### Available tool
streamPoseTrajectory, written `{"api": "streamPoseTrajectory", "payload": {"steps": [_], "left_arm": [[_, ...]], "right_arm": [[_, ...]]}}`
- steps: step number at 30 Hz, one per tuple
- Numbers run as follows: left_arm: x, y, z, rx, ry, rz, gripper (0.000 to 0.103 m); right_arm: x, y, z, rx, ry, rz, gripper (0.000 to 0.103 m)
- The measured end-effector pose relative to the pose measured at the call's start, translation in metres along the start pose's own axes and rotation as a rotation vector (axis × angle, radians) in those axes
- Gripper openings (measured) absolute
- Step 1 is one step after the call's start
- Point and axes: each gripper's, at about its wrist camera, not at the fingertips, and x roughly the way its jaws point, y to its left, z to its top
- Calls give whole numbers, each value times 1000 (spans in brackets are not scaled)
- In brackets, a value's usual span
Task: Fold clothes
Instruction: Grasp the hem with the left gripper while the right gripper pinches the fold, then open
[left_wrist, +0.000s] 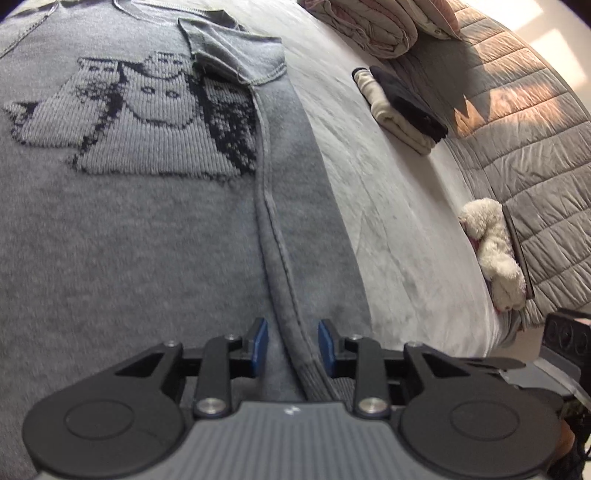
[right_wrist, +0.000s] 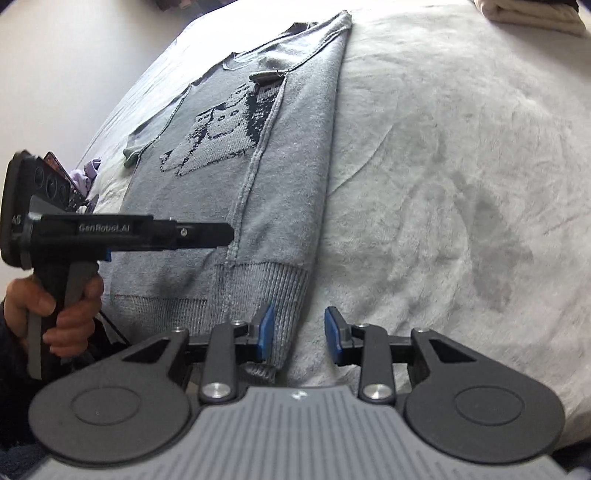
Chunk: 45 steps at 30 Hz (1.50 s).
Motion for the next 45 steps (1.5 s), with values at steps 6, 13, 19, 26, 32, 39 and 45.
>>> {"api": "streamPoseTrajectory", "payload": {"steps": [6,13,19,26,32,39,45], "left_arm": [[-5,0,-30,-41,70,-58,34],[-5,-16,-48,2,74,-47,4],[-2,-21,-56,25,91,-40,3],[-3,-17,-57,52,82,-56,15],[-21,-7,-48,47,-1,-36,36],[-44,17,-28,-10,-99,72,45],[-70,48,-6,-68,-179,159,56]], "right_arm": [[-1,0,-4,46,-1,43,35],[2,-1,-9,52,-1,61,8],[-17,0,-12,15,-15,45,7],[-9,4,-10,-28,7,-18,17],[-16,10,11,-65,-70,-71,41],[-3,21,23,-66,-71,-78,41],[14,36,38,-79,-48,-88,41]]}}
